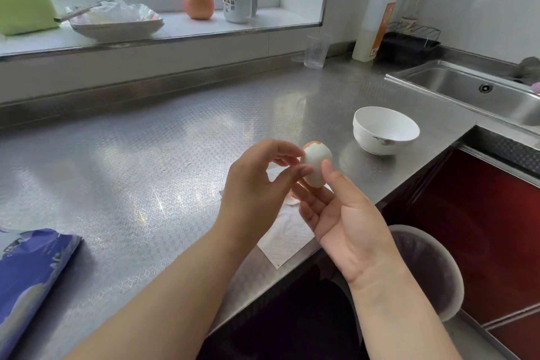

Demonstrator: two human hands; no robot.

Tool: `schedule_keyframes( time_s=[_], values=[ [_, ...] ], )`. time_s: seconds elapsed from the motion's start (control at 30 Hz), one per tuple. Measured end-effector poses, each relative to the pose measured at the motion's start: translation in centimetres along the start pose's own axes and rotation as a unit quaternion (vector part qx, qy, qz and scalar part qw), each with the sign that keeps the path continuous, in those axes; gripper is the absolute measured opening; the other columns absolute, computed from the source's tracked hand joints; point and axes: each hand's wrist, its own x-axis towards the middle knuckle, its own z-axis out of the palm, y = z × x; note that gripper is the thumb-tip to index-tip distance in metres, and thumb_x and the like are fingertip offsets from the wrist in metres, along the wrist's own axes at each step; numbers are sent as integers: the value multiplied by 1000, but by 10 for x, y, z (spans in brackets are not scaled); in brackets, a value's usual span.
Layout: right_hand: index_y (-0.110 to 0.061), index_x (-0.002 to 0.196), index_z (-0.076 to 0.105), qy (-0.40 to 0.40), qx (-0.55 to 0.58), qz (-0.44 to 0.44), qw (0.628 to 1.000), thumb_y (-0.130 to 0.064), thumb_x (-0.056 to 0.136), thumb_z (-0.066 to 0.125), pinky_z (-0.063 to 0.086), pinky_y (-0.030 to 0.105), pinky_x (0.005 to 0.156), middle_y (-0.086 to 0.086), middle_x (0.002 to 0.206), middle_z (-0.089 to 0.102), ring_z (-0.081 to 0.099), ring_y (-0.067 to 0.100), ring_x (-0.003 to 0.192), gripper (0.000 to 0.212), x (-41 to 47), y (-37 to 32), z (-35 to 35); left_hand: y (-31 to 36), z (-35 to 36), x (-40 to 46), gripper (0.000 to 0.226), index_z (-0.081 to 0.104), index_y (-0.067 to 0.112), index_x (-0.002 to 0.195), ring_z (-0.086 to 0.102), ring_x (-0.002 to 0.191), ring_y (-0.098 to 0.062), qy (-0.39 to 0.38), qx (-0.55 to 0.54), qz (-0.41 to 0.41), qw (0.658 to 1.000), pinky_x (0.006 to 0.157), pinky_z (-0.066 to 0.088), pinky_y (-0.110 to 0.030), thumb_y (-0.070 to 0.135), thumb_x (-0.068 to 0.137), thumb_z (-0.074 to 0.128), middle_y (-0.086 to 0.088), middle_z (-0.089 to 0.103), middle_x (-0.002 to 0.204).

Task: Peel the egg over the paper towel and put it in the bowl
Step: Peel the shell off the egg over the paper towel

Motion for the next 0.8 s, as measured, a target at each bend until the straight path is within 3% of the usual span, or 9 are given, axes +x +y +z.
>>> schedule_keyframes(
  time_s=[0.33, 0.47, 0.57, 0.63, 0.7, 0.73, 0.8],
  values=[
    [-9, 108, 67, 23, -2, 16, 1000, -40, 85, 62, 51, 20, 56, 12, 97, 74, 69, 16, 74, 38, -4, -6, 3, 0, -2, 2, 17, 71, 27, 96, 66, 88, -5, 44, 51, -3, 998, 83, 51, -17, 11, 91, 66, 11, 70, 90],
    [-12, 106, 67, 48, -45, 14, 998, -45, 86, 60, 50, 18, 51, 9, 89, 74, 67, 13, 66, 39, -2, -10, -2, -9, -7, 4, 22, 70, 32, 108, 65, 92, -1, -55, 157, -112, 980, 86, 52, -28, 21, 99, 54, 17, 72, 94],
    [-14, 107, 68, 50, -59, 12, 997, -43, 85, 61, 50, 18, 52, 9, 91, 75, 67, 12, 67, 37, -1, -14, -5, -9, -9, 4, 14, 70, 37, 100, 65, 90, -2, -98, 193, -144, 966, 86, 53, -34, 28, 94, 61, 19, 72, 88],
    [-13, 107, 67, 45, -55, 15, 997, -43, 84, 61, 50, 18, 52, 10, 93, 75, 68, 12, 68, 38, -1, -16, -7, -6, -10, 5, 2, 70, 34, 88, 65, 81, -5, -88, 189, -139, 968, 78, 54, -37, 34, 87, 69, 16, 70, 78],
    [-12, 109, 66, 41, -43, 22, 998, -42, 84, 61, 51, 19, 53, 12, 97, 75, 69, 14, 70, 39, -2, -17, -7, -2, -10, 5, 5, 67, 31, 86, 62, 70, -8, -62, 185, -121, 973, 70, 54, -37, 36, 87, 69, 10, 65, 69],
    [-11, 111, 66, 38, -33, 29, 998, -41, 85, 61, 51, 19, 53, 13, 100, 74, 69, 14, 72, 40, -3, -17, -6, -2, -9, 5, 3, 66, 30, 92, 60, 71, -10, -48, 180, -104, 977, 71, 53, -38, 31, 90, 65, 9, 64, 72],
    [-10, 114, 63, 32, 0, 42, 999, -38, 86, 61, 53, 20, 55, 15, 105, 73, 70, 17, 78, 40, -3, -17, -4, -3, -7, 4, 24, 64, 29, 113, 58, 90, -11, -41, 172, -60, 982, 83, 51, -36, 15, 95, 55, 9, 65, 95]
  ],
)
